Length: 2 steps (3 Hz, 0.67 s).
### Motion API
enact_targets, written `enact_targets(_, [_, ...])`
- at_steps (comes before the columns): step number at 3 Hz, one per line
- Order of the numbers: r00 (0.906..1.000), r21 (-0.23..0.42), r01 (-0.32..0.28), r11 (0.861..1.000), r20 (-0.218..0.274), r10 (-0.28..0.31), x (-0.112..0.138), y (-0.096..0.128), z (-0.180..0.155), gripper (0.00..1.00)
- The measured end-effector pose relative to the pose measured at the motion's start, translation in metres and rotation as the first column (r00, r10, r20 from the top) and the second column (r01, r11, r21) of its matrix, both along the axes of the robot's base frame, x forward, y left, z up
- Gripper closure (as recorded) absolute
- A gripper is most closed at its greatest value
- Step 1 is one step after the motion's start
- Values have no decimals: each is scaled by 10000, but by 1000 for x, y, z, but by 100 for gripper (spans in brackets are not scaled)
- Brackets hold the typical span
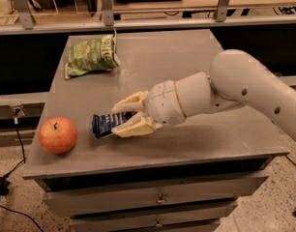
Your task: Move rxbar blueberry near apple
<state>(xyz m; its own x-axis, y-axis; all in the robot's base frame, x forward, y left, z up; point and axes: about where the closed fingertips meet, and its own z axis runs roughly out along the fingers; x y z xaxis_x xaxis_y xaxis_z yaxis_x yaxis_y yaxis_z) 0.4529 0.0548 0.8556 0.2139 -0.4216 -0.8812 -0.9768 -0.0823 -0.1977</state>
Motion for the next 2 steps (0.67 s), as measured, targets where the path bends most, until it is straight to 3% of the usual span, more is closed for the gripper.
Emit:
enact_targets(1, [10000, -19, 22, 10000, 46, -22, 1, 0, -4, 7])
enact_targets(2, [9997, -155, 41, 9999, 225, -37, 14, -8, -3, 0])
